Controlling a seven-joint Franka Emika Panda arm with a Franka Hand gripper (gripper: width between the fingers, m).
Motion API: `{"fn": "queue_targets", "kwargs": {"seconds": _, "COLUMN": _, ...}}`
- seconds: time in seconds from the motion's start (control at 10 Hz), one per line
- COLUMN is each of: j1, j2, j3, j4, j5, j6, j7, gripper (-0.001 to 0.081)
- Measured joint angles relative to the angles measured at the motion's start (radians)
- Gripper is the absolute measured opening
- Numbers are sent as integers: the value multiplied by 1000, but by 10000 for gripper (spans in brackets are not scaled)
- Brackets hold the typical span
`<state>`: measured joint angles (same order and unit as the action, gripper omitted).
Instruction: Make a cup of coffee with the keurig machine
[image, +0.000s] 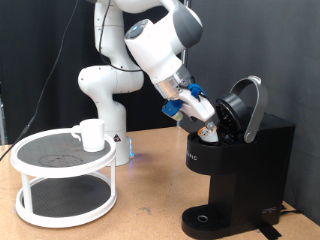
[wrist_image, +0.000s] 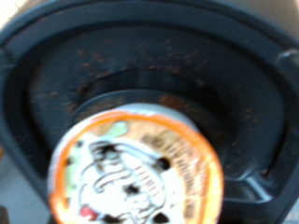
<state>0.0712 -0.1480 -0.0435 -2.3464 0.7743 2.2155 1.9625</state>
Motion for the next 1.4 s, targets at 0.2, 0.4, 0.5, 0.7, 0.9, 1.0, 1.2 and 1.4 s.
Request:
{"fn": "queue_targets", "kwargs": {"seconds": 0.2, "j1": 5, "j2": 4, "j3": 14, "j4": -12, "j5": -18, "j6": -10, "j7": 14, "gripper": 734}}
{"fn": "queue_targets", "kwargs": {"seconds": 0.4, "j1": 9, "j2": 9, "j3": 33, "j4": -23, "j5": -15, "j6": -4, "j7": 15, "gripper": 734}}
{"fn": "queue_targets", "kwargs": {"seconds": 0.5, "j1": 11, "j2": 9, "j3": 41, "j4": -30, "j5": -11, "j6": 1, "j7": 15, "gripper": 734}}
{"fn": "queue_targets", "kwargs": {"seconds": 0.7, "j1": 11, "j2": 9, "j3": 47, "j4": -38, "j5": 4, "j6": 2, "j7": 14, "gripper": 734}}
{"fn": "queue_targets", "kwargs": {"seconds": 0.9, "j1": 8, "j2": -7, "j3": 34, "j4": -40, "j5": 80, "j6": -12, "j7": -26, "gripper": 734}}
{"fn": "queue_targets", "kwargs": {"seconds": 1.0, "j1": 1, "j2": -26, "j3": 13, "j4": -40, "j5": 108, "j6": -46, "j7": -54, "gripper": 734}}
{"fn": "queue_targets", "kwargs": {"seconds": 1.2, "j1": -17, "j2": -70, "j3": -18, "j4": -42, "j5": 112, "j6": -97, "j7": -62, "gripper": 734}}
{"fn": "queue_targets", "kwargs": {"seconds": 1.4, "j1": -16, "j2": -67, "j3": -17, "j4": -42, "j5": 117, "j6": -94, "j7": -62, "gripper": 734}}
